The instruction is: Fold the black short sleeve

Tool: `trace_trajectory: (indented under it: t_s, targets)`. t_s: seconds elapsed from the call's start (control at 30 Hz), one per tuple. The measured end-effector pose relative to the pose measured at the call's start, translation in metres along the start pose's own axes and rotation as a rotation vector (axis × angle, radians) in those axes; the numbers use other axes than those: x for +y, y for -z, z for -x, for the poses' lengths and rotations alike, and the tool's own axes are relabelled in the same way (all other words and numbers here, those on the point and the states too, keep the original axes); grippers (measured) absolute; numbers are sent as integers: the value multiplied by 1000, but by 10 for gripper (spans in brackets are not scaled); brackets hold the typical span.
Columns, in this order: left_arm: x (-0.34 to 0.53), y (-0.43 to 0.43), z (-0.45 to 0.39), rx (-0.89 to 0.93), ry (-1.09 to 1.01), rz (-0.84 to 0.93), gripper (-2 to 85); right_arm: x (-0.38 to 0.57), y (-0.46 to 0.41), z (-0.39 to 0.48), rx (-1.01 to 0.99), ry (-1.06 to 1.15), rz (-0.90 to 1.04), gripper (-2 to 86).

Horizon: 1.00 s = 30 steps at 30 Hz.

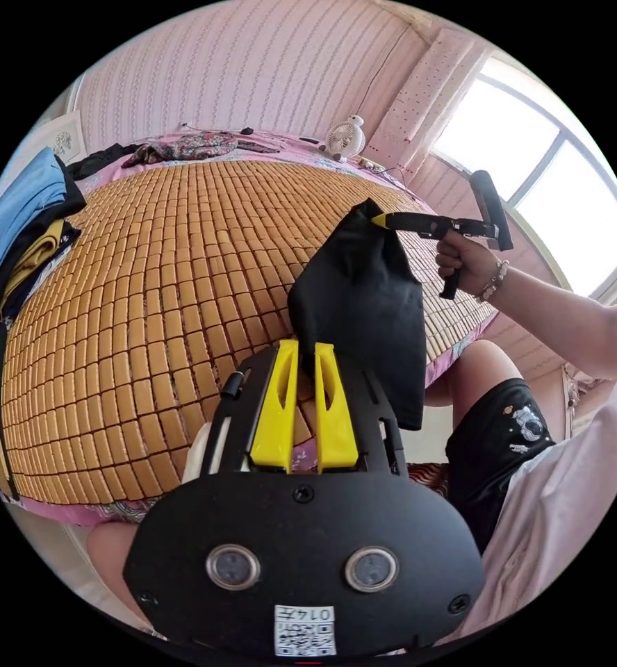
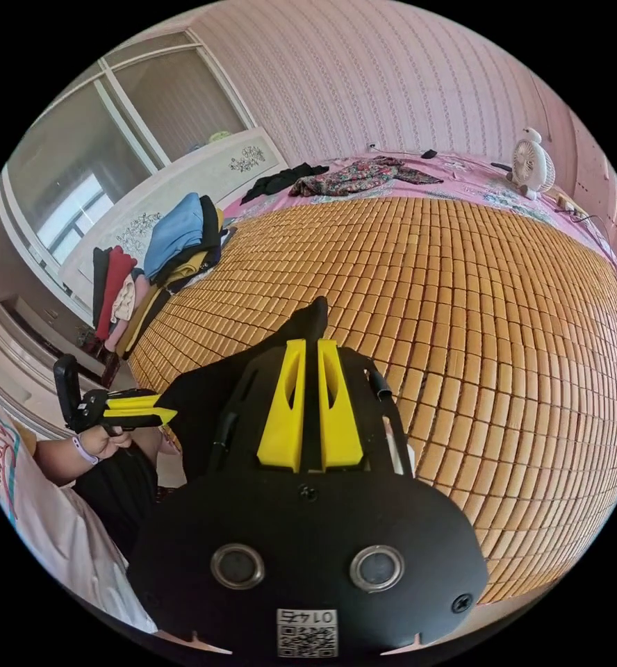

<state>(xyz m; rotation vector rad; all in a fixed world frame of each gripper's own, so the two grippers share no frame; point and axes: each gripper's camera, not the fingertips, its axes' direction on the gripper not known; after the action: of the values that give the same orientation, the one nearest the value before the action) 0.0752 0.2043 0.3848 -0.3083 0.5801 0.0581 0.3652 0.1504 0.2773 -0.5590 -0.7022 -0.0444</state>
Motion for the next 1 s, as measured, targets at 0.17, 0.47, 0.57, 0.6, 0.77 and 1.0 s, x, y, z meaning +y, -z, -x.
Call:
trace_trajectory:
  t_s: [0.17, 0.47, 0.57, 0.6, 0.77, 1.0]
  targets:
    - [16, 65, -44, -39, -82, -72, 41, 49, 53, 23, -32, -6, -114, 19]
    - [44, 172, -51, -101, -50, -184, 41, 67, 60, 92, -120, 113, -212, 19]
    - [47, 209, -30, -122, 15, -270, 41, 30, 45, 124, -178, 240, -236, 19]
    - [46, 223, -19, -128, 44, -317, 41, 18, 40, 132, -185, 274, -237, 20]
    - [26, 277, 43, -169, 163, -524, 41, -127, -11, 260, -198, 724, -256, 26]
    - [-17, 334, 195, -411, 549, -707, 103, -289, -159, 473, -7, 911, -76, 78]
